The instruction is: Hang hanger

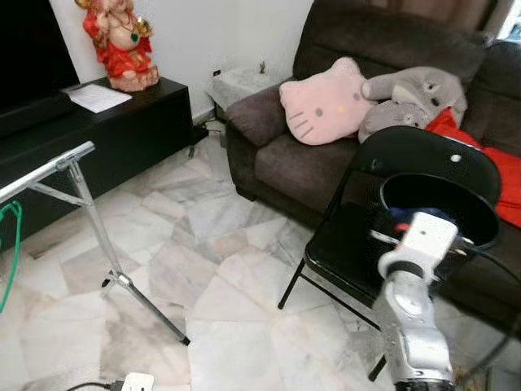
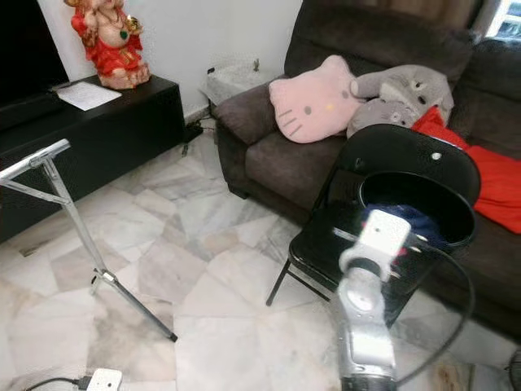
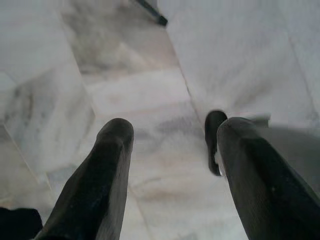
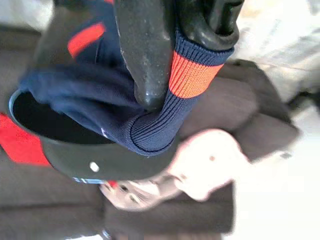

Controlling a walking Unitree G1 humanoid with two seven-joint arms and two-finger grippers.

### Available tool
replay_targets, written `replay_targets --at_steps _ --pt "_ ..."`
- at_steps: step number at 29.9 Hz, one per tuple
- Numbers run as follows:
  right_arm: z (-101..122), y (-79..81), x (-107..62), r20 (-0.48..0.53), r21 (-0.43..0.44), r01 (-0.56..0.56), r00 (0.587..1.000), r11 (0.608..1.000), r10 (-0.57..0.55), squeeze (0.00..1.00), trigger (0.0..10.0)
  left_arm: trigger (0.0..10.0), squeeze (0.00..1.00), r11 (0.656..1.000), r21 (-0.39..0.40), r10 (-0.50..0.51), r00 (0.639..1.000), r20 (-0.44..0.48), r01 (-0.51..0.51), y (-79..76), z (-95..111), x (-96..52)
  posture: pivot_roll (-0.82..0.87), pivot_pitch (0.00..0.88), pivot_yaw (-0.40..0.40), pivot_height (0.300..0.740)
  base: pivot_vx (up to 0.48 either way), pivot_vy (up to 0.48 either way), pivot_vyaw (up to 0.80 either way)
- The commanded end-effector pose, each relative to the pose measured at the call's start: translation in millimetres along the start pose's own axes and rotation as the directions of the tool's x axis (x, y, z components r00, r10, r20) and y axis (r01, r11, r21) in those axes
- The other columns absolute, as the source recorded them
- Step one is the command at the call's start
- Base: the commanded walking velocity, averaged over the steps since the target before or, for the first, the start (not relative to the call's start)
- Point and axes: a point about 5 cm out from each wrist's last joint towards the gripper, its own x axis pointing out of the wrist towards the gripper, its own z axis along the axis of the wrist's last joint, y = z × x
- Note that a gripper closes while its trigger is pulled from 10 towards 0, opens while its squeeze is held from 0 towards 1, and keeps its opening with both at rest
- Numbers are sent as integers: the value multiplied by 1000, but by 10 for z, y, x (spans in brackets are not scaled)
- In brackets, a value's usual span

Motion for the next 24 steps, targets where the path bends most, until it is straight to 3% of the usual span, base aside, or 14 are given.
replay_targets --at_steps 1,19,24 --pt "63 -28 9 37 -16 -2 999 1000 3 0 10000 10000 0 1000 2 -12 999 -40 12 -34 -125 -29 61 27 -25 740 -326 0 0" --pt "49 50 22 51 -70 -76 996 995 80 0 10000 10000 0 1000 -1 -13 999 -39 13 -49 -126 -29 55 24 -31 740 -324 0 0" --pt "25 62 41 52 -115 -114 991 987 120 0 10000 10000 0 1000 4 -10 999 -42 10 -49 -124 -27 58 28 -33 740 -49 0 0"
